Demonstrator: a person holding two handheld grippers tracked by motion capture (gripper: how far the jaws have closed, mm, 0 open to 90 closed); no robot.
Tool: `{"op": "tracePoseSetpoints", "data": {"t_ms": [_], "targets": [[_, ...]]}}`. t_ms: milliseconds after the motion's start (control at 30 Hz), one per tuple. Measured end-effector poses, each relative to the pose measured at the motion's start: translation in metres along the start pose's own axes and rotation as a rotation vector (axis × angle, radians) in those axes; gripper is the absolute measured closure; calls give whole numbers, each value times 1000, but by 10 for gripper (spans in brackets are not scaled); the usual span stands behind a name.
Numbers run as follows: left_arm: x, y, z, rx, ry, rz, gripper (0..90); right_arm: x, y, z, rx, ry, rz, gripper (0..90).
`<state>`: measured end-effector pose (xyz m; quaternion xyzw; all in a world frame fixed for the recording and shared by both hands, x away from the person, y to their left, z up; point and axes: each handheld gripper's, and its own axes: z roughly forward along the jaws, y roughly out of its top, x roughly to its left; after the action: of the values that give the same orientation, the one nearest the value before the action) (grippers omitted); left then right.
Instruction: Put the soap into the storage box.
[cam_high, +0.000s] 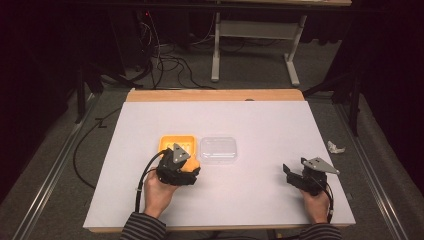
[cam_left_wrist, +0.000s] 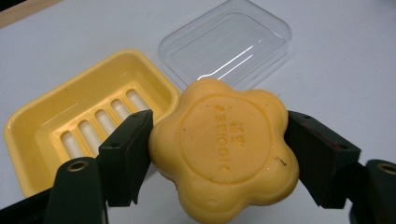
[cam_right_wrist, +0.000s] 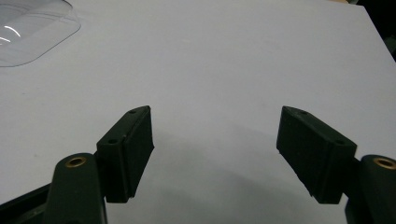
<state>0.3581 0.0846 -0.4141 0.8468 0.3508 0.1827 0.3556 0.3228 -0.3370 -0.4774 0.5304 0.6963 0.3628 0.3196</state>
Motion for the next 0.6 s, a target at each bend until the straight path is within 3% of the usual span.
{"op": "tracePoseSetpoints", "data": {"t_ms": [233,600], "targets": [[10,2,0,-10,-16,-44,274,0,0,0,0,0,0,276],[23,12,-7,-31,-4,-75,274,0,0,0,-3,2,0,275]]}}
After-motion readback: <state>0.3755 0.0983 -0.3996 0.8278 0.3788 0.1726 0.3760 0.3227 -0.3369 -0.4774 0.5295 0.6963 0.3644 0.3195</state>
